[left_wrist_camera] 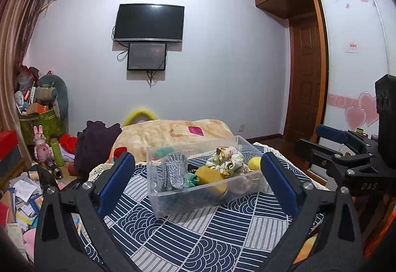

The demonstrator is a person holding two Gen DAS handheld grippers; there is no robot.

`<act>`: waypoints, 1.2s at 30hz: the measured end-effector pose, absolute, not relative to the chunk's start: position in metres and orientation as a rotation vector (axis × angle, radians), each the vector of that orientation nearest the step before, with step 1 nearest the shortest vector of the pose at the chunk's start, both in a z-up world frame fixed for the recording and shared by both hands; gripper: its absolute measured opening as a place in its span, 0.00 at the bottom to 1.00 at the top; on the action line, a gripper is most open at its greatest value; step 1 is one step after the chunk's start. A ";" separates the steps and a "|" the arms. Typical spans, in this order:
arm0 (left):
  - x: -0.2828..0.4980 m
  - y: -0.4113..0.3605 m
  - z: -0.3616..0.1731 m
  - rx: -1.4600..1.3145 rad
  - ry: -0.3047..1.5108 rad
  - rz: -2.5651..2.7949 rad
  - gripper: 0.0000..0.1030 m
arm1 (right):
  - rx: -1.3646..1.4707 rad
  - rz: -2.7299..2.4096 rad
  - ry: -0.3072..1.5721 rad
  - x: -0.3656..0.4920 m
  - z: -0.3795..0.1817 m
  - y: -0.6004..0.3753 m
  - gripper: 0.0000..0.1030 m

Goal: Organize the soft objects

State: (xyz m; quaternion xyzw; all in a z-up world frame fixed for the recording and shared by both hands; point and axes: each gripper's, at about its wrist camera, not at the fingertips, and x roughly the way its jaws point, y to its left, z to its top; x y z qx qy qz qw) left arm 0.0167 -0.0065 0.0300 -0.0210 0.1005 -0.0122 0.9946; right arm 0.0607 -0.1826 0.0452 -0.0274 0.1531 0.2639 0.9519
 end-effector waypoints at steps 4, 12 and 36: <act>0.015 -0.008 0.030 -0.032 0.190 -0.018 1.00 | -0.056 0.534 0.313 0.058 0.044 -0.183 1.00; 0.015 -0.005 0.030 -0.049 0.195 -0.022 1.00 | -0.059 0.534 0.307 0.057 0.045 -0.184 1.00; 0.017 -0.002 0.027 -0.070 0.205 -0.027 1.00 | -0.057 0.539 0.303 0.053 0.047 -0.185 1.00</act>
